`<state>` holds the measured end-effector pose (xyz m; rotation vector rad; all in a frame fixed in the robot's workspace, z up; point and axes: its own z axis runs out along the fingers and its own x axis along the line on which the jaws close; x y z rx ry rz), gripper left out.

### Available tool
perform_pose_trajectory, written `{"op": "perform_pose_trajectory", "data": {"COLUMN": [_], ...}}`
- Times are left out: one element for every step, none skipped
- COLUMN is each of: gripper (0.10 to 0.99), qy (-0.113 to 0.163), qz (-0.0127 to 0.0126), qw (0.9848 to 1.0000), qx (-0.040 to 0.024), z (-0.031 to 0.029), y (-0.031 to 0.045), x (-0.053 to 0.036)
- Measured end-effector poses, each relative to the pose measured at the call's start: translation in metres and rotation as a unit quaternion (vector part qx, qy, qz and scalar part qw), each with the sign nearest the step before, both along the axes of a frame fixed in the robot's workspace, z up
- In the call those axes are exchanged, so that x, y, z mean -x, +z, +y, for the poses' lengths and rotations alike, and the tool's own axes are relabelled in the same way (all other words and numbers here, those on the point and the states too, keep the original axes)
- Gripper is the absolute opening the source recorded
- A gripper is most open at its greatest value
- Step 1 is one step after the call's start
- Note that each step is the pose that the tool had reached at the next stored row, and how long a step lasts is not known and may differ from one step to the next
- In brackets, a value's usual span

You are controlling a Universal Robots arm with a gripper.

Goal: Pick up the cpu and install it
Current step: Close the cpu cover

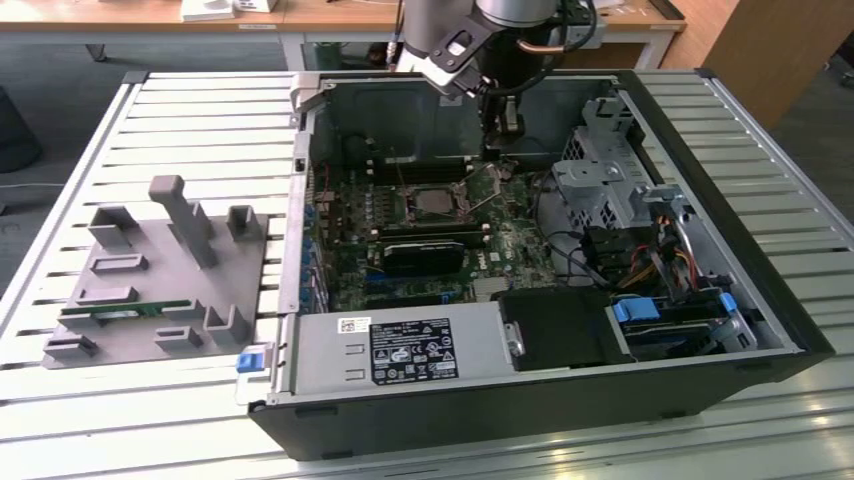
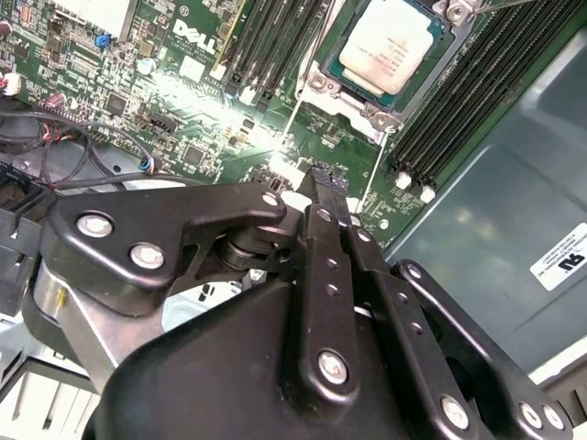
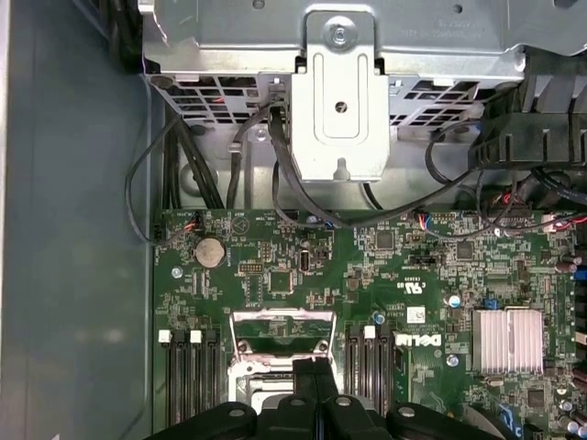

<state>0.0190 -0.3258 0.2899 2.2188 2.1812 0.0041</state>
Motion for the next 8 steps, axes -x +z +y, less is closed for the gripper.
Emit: {"op": "perform_pose_trajectory", "data": {"gripper": [0.106, 0.106, 0.106, 0.106, 0.106, 0.106, 0.106, 0.106], "qy": [0.000, 0.000, 0.000, 0.000, 0.000, 0.000, 0.000, 0.000], "qz": [0.0001, 0.0002, 0.0003, 0.0006, 0.0009, 0.0012, 0.0013, 0.0015], "qw": [1.0000, 1.0000, 1.0000, 1.0000, 1.0000, 1.0000, 1.0000, 1.0000], "qx": [0.0000, -0.0001, -0.0001, -0.0002, -0.0001, 0.0000, -0.0001, -0.0001], "z": [0.0000, 0.0000, 0.0000, 0.0000, 0.0000, 0.0000, 0.0000, 0.0000], "y": [-0.0001, -0.0002, -0.0004, -0.0007, -0.0008, -0.0011, -0.0015, -0.0020], "x": [-0.0003, -0.0008, -0.0015, -0.0027, -0.0039, -0.0052, -0.0064, -0.0076]}}
